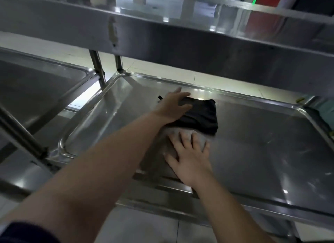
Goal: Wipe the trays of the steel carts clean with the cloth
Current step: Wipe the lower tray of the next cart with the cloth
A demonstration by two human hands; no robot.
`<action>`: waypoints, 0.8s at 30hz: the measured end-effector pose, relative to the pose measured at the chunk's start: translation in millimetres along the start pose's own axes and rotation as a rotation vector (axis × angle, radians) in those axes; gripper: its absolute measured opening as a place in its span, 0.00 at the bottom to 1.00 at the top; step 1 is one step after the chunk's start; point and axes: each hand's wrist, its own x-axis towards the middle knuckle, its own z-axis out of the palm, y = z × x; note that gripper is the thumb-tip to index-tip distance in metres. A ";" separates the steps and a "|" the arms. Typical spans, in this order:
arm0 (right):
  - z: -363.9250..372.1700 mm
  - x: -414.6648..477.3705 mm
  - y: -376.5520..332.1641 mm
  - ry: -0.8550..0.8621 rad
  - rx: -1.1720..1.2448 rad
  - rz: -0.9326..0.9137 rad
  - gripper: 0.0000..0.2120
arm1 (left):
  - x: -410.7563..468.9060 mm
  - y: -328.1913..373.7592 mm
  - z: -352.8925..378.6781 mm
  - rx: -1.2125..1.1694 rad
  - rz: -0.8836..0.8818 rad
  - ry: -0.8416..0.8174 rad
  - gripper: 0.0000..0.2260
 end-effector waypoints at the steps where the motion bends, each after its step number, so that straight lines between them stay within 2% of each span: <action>1: 0.8 -0.2 -0.9 0.006 -0.009 0.000 0.35 | -10.0 -12.1 -5.8 0.010 -0.005 0.054 0.23; 5: 1.3 -3.0 -3.8 0.029 -0.006 -0.001 0.34 | -49.1 -61.2 -14.4 0.412 -0.168 -0.040 0.24; 7: -0.5 -3.6 -4.6 0.034 -0.001 -0.001 0.33 | -56.3 -66.4 -10.9 0.507 -0.170 -0.032 0.26; 13: -22.3 4.9 -1.5 -0.010 -0.005 -0.010 0.31 | -54.5 -63.6 -7.3 0.618 -0.158 -0.048 0.26; 17: -60.5 69.9 7.2 0.306 0.114 0.062 0.23 | -53.9 -62.7 -6.5 0.644 -0.143 -0.048 0.26; 18: -63.6 87.0 9.6 0.292 0.117 0.084 0.23 | -53.9 -62.4 -6.8 0.643 -0.144 -0.054 0.26; 21: -46.0 122.5 10.8 0.087 0.028 0.129 0.27 | -53.5 -63.5 -7.9 0.647 -0.150 -0.070 0.26; 24: -24.0 140.3 13.6 0.102 -0.014 0.169 0.30 | -51.1 -65.7 -8.5 0.628 -0.157 -0.075 0.26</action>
